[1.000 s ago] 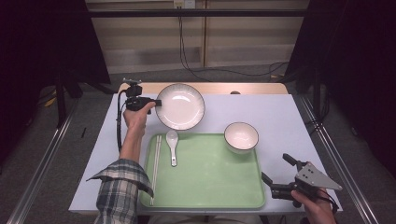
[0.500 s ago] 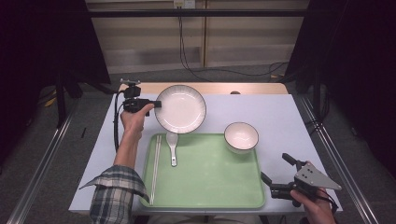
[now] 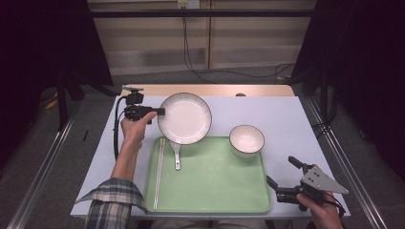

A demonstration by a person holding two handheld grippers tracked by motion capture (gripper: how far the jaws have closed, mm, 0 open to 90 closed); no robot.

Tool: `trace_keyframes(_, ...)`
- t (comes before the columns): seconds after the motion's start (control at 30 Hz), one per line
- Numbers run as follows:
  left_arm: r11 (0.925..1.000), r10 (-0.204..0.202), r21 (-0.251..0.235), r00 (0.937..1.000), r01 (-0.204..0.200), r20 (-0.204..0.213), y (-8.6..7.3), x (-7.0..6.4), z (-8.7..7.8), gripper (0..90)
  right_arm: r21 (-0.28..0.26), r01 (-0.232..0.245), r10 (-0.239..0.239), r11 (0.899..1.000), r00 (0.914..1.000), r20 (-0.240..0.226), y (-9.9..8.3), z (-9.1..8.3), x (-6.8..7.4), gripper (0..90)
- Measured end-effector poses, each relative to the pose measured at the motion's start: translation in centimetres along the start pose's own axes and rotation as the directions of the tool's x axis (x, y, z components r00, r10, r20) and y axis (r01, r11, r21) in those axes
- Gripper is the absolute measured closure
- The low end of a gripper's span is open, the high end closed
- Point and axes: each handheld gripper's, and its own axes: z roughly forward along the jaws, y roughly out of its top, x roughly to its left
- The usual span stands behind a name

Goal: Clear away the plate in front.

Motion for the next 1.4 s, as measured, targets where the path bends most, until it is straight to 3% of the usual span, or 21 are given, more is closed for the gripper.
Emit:
trace_keyframes(0.23, 0.9998, 0.018, 0.011, 0.9994, -0.019, 0.030, -0.6, -0.8, -0.3, 85.2, 0.000, 0.003, -0.003, 1.000, 1.0000, 0.006, 0.0, 0.1, 0.0, 0.9)
trace_keyframes(0.43, 0.9991, 0.029, 0.030, 0.9995, -0.030, 0.012, -1.2, -1.6, -0.3, 85.1, -0.001, 0.002, -0.002, 1.000, 1.0000, 0.007, 0.0, 0.1, 0.0, 0.8)
trace_keyframes(0.47, 0.9981, 0.046, 0.041, 0.9989, -0.046, 0.013, -1.3, -1.5, -0.4, 85.1, -0.001, 0.001, -0.001, 1.000, 1.0000, 0.005, 0.0, 0.1, 0.1, 0.8)
trace_keyframes(0.63, 0.9989, 0.033, 0.032, 0.9986, -0.034, 0.041, -2.0, -1.9, -0.5, 85.1, -0.001, 0.000, 0.000, 1.000, 1.0000, 0.004, 0.0, 0.1, 0.0, 0.8)
trace_keyframes(0.67, 0.9976, 0.054, 0.041, 0.9978, -0.056, 0.037, -2.1, -1.9, -0.6, 85.1, 0.001, -0.001, 0.001, 1.000, 1.0000, 0.007, 0.0, 0.1, 0.0, 0.8)
trace_keyframes(0.8, 0.9957, 0.070, 0.057, 0.9967, -0.072, 0.042, -2.3, -2.2, -0.4, 85.0, 0.002, 0.003, -0.003, 1.000, 1.0000, 0.007, 0.0, 0.2, 0.0, 0.8)
trace_keyframes(1.1, 0.9943, 0.067, 0.079, 0.9962, -0.072, 0.056, -3.6, -2.2, -0.1, 84.9, 0.003, 0.000, 0.000, 1.000, 1.0000, 0.008, 0.0, 0.2, 0.0, 0.8)
trace_keyframes(1.27, 0.9940, 0.051, 0.092, 0.9945, -0.059, 0.092, -4.2, -2.4, -0.2, 85.1, 0.003, 0.000, 0.000, 1.000, 0.9999, 0.011, 0.0, 0.2, 0.0, 0.8)
trace_keyframes(1.4, 0.9908, 0.081, 0.102, 0.9934, -0.089, 0.082, -4.9, -3.2, -0.2, 84.9, 0.004, 0.001, -0.001, 1.000, 1.0000, 0.005, 0.0, 0.2, 0.0, 0.8)
